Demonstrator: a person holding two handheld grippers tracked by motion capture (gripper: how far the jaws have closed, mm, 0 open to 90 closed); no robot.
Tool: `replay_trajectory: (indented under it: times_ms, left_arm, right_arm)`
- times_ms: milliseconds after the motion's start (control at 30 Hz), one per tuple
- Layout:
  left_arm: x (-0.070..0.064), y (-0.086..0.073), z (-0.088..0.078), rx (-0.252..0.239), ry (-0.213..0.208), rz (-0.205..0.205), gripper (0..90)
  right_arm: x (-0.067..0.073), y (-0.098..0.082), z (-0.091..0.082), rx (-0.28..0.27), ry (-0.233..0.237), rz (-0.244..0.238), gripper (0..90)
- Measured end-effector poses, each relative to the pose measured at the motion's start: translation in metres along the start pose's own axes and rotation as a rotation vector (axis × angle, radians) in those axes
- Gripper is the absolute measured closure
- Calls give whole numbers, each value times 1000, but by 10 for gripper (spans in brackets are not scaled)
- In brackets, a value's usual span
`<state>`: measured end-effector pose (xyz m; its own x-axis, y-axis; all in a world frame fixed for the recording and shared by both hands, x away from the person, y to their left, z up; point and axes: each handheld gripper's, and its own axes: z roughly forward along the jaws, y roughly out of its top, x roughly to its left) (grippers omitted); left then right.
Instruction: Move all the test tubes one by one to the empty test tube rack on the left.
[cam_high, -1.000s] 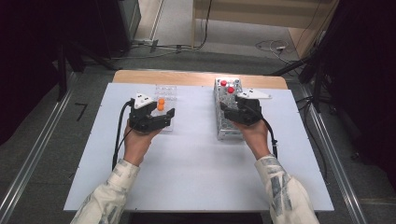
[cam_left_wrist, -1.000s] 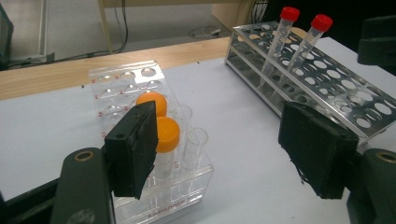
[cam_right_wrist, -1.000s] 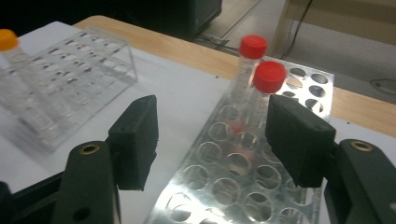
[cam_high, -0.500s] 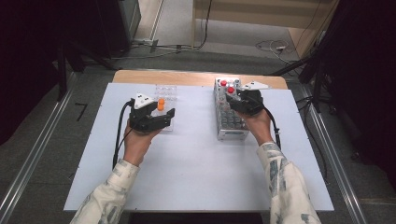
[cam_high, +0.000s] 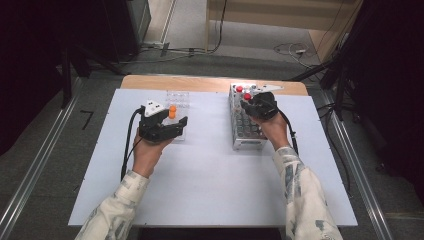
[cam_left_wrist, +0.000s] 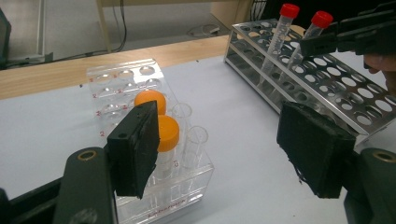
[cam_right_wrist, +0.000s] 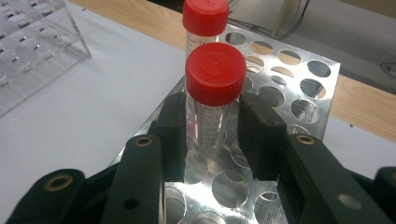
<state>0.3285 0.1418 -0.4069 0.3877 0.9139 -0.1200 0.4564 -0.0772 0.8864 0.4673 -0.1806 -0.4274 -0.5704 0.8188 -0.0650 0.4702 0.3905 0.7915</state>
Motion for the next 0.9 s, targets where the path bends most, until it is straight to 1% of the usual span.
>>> replay_trajectory:
  times_ms: [133,167,300,367,533,700,800,900]
  left_arm:
    - [1,0,0,1,-1,0,308]
    - [1,0,0,1,-1,0,308]
    - [0,0,0,-2,-3,-1,308]
    - [0,0,0,-3,-4,-1,308]
    - [1,0,0,0,-5,0,308]
    - [2,0,-2,-6,-2,-1,307]
    - [2,0,-2,-8,5,-5,305]
    - [3,0,-2,-5,13,-5,268]
  right_arm:
    - [0,2,4,37,-2,2,624]
    - [0,3,5,49,-2,4,637]
    - [0,4,8,66,-7,-3,687]
    - [0,5,8,64,-6,-5,709]
    - [2,5,7,57,-15,-11,712]
    - [5,5,5,28,-25,-16,711]
    - [9,8,1,12,-41,-36,711]
    - [8,11,-4,-7,-47,-31,712]
